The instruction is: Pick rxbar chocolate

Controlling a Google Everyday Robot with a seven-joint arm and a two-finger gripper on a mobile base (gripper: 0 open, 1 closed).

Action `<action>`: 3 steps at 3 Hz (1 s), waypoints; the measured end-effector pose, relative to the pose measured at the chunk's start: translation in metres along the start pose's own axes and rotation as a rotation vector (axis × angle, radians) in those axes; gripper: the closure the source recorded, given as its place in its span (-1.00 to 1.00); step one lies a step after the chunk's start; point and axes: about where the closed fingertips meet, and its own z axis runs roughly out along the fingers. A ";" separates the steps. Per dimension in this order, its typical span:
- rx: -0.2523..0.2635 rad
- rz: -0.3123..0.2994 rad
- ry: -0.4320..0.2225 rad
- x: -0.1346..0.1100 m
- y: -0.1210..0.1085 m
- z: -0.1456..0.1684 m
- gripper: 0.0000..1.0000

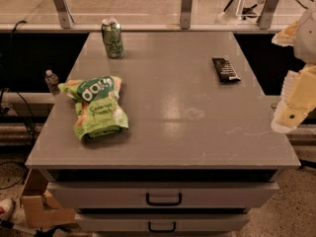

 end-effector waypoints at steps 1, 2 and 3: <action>0.000 0.000 0.000 0.000 0.000 0.000 -1.00; 0.028 0.113 -0.057 0.010 -0.026 0.014 -1.00; 0.059 0.308 -0.088 0.028 -0.084 0.047 -1.00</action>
Offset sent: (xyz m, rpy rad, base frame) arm 0.0858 -0.0519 -0.0267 0.2711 -0.0682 -0.2994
